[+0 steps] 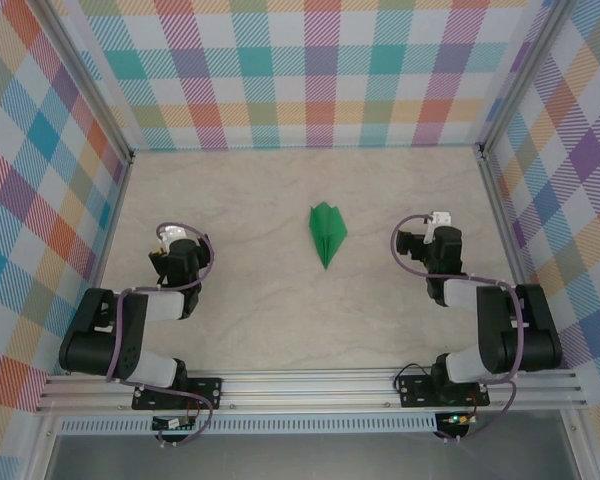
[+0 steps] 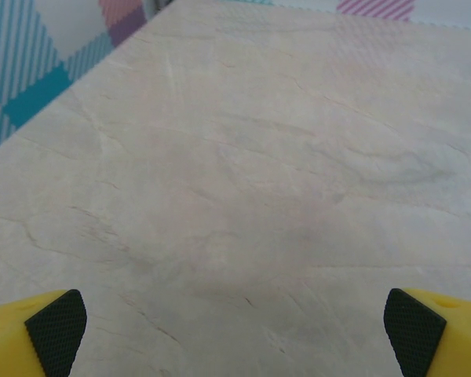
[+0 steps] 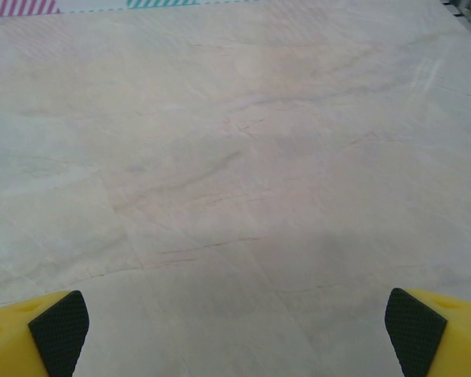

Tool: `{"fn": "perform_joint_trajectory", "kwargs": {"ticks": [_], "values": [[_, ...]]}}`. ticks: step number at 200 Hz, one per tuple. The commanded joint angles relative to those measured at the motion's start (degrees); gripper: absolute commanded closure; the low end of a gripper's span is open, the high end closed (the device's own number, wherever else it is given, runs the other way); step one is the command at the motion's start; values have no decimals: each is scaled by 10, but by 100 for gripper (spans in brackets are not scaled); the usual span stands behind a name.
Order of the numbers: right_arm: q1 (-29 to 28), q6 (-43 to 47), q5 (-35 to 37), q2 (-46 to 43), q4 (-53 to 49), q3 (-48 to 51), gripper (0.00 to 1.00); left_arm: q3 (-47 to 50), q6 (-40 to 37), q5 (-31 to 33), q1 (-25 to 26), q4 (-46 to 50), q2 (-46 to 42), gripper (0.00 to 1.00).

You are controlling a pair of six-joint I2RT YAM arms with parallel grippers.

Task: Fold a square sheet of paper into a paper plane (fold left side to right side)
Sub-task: Reset both arms

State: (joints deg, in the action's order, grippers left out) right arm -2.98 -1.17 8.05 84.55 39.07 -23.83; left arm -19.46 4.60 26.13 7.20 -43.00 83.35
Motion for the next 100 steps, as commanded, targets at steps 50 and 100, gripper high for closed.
{"fn": "perform_joint_trajectory", "kwargs": {"ticks": [50,100], "values": [[31,4,-99,29,63,-2,0,-39,-50,-160,-25,-46,63,0],[30,5,-98,29,65,-2,0,-38,-51,-159,-25,-47,63,0]]}}
